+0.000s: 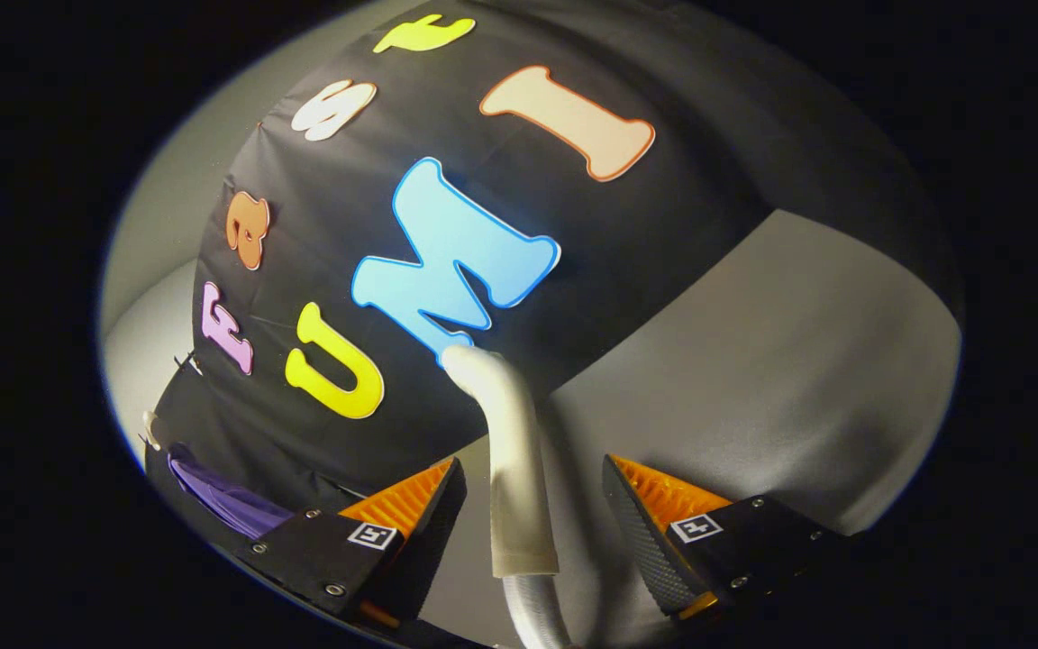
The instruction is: Iron the clothes twice with a garment steamer, once on the left side and once on the right side.
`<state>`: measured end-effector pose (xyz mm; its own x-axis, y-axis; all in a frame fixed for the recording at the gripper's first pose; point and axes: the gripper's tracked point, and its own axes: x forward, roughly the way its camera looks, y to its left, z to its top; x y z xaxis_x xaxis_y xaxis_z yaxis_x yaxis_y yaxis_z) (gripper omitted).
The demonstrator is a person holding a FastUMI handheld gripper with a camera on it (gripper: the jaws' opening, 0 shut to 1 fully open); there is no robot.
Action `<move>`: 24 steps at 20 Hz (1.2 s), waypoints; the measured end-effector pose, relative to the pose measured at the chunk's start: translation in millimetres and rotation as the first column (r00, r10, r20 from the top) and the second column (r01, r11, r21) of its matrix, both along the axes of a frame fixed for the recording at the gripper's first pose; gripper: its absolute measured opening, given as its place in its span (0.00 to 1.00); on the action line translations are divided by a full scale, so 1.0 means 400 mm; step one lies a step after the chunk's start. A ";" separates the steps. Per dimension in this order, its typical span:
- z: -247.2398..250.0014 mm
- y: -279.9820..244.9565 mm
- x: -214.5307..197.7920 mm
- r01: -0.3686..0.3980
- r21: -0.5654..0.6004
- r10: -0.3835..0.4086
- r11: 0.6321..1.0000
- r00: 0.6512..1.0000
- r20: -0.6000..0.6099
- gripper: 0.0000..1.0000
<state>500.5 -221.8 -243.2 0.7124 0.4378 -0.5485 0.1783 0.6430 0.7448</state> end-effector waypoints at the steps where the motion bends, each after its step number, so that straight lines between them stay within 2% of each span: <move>1: -0.020 0.018 -0.005 -0.028 0.008 0.028 1.000 0.999 -0.021 0.94; 3: -0.022 0.048 -0.005 -0.069 0.062 0.071 0.996 0.997 -0.032 0.93; 6: -0.033 0.078 0.003 -0.062 0.144 0.074 0.988 0.994 -0.079 0.92; 8: -0.052 0.090 -0.017 -0.076 0.163 0.097 0.984 0.987 -0.127 0.75; 9: -0.051 0.091 -0.017 -0.071 0.183 0.098 0.981 0.985 -0.141 0.55; 13: -0.040 0.095 -0.019 -0.058 0.182 0.081 0.982 0.990 -0.119 0.42; 17: -0.001 0.097 -0.054 -0.042 0.194 0.060 0.980 0.994 -0.089 0.37; 21: 0.085 0.130 -0.150 -0.032 0.199 0.039 0.979 0.999 -0.035 0.36; 24: 0.170 0.174 -0.223 -0.011 0.134 0.003 0.991 0.998 0.061 0.36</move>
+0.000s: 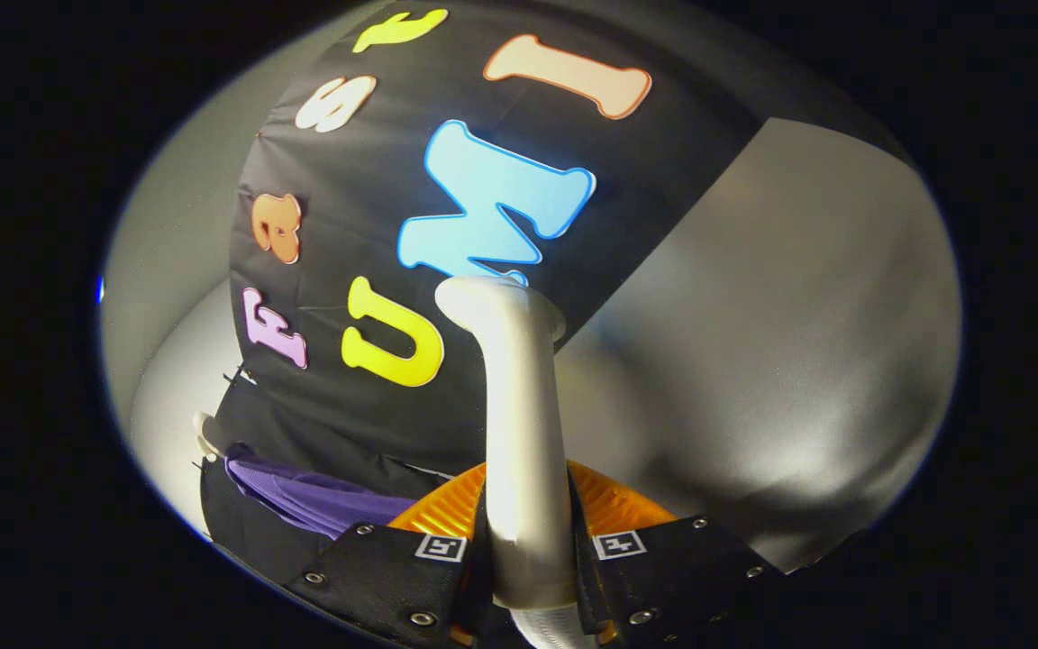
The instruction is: Iron the clothes twice with a garment steamer, once on the left side and once on the right side.
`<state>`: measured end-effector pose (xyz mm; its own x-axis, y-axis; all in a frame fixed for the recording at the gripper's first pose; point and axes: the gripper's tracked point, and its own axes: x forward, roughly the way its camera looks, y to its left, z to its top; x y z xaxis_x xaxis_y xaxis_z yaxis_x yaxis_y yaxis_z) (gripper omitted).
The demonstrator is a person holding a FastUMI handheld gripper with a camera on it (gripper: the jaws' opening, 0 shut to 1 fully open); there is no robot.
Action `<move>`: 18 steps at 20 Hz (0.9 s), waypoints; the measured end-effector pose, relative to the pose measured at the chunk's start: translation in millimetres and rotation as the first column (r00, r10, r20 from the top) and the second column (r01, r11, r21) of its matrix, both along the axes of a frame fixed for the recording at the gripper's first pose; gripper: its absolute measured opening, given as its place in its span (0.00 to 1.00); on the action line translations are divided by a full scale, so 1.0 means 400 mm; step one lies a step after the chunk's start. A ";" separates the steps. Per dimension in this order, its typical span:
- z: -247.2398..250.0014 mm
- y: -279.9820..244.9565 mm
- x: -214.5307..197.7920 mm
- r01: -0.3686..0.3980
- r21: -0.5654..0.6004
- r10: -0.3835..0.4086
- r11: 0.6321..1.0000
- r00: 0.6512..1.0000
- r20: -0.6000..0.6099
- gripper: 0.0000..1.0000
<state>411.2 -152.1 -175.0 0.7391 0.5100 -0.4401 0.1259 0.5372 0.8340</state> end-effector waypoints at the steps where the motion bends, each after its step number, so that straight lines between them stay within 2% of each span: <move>1: 0.028 0.013 -0.030 0.018 -0.038 -0.017 0.999 0.999 0.029 0.36; 4: 0.116 0.074 -0.140 0.073 -0.154 -0.055 0.985 0.991 0.118 0.36; 11: 0.260 0.290 -0.351 0.220 -0.307 -0.132 0.926 0.949 0.285 0.36; 18: 0.348 0.480 -0.475 0.375 -0.496 -0.113 0.784 0.870 0.480 0.36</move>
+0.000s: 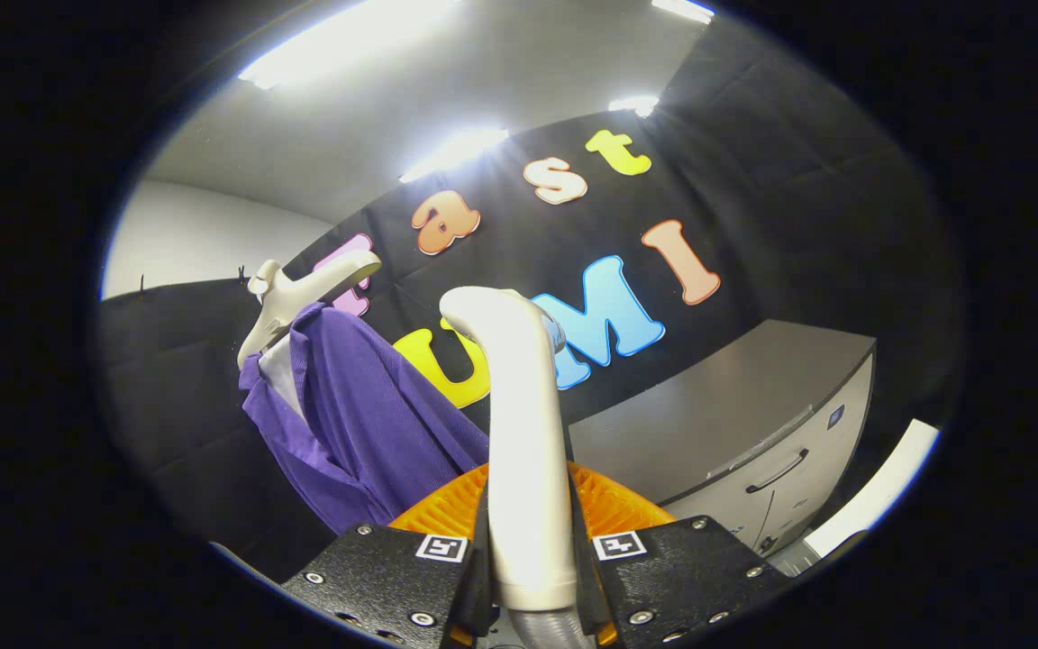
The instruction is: Iron the clothes twice with a garment steamer, once on the left side and once on the right side.
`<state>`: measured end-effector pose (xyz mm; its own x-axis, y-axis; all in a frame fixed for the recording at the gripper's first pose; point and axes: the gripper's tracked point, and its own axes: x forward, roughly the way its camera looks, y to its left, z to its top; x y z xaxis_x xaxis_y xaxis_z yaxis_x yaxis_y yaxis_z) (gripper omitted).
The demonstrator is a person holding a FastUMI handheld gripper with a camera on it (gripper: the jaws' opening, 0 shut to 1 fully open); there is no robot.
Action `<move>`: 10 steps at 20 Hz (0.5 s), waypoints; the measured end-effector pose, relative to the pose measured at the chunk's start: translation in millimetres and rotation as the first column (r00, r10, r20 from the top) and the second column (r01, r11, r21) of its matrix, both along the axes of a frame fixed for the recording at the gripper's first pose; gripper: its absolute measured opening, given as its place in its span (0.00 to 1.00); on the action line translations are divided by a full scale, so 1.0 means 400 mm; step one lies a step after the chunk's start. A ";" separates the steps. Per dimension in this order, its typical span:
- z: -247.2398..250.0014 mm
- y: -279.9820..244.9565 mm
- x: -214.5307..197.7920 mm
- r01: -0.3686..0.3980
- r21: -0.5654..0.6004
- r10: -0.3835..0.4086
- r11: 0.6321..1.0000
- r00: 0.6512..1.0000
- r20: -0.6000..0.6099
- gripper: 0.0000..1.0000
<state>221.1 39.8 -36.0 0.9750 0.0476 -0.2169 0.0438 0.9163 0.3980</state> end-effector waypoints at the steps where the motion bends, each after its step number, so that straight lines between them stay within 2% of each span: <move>1: 0.012 0.029 -0.007 0.006 -0.040 -0.005 0.999 1.000 0.021 0.36; 5: 0.030 0.147 0.018 0.019 -0.178 -0.004 0.984 0.997 0.080 0.36; 10: 0.026 0.261 0.072 0.034 -0.276 0.001 0.961 0.992 0.126 0.36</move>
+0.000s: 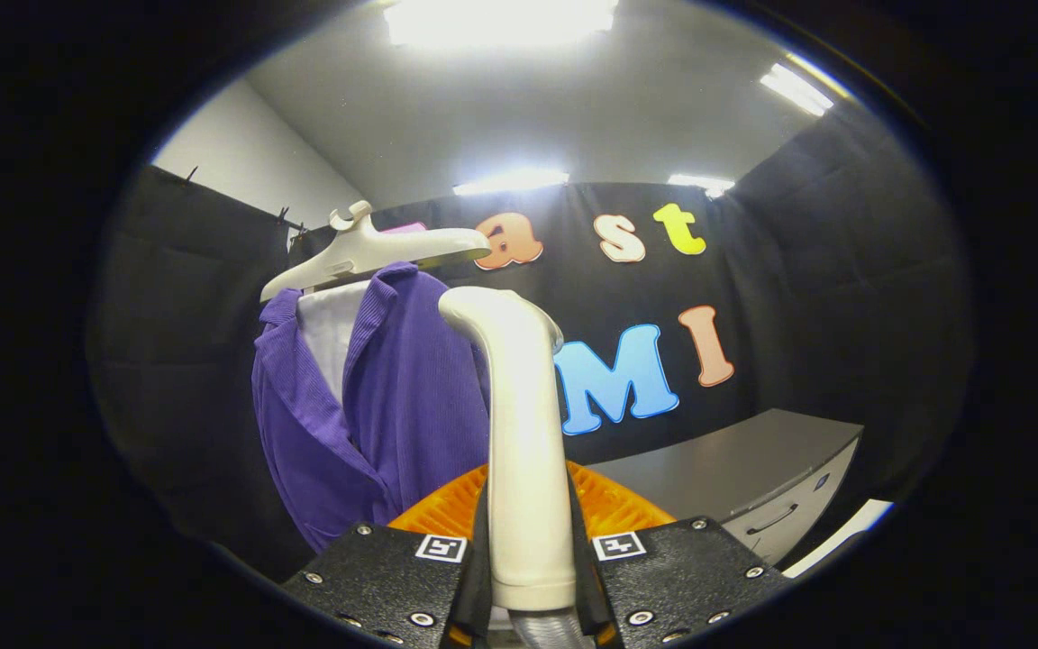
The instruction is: Iron the clothes twice with a garment steamer, once on the left side and once on the right side.
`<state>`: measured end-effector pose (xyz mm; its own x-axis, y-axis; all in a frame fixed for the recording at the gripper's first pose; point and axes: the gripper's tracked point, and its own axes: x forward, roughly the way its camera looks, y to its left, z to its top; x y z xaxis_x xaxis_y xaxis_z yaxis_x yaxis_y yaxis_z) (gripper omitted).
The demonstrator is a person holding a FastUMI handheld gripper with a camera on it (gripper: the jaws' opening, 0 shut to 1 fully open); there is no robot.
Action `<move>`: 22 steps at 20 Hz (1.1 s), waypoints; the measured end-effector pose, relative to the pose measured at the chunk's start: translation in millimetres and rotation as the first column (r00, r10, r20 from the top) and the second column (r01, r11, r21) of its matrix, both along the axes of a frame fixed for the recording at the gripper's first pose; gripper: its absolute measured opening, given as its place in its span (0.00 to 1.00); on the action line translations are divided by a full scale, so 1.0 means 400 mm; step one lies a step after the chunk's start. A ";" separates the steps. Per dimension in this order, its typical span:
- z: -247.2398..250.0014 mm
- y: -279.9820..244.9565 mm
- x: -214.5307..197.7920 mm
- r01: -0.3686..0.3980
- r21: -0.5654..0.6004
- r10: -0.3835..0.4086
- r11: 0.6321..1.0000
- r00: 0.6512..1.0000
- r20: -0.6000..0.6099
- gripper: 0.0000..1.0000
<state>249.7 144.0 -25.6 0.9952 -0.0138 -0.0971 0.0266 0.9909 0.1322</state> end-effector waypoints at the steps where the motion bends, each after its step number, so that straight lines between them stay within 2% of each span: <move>1: -0.003 0.026 0.014 -0.008 -0.005 0.008 1.000 1.000 0.001 0.36; 9: -0.054 0.116 0.051 0.029 -0.095 -0.030 0.995 1.000 -0.004 0.36; 18: -0.195 0.149 -0.021 -0.026 -0.193 0.008 0.981 0.996 -0.093 0.36; 22: -0.306 0.146 -0.073 -0.058 -0.238 0.019 0.970 0.986 -0.165 0.36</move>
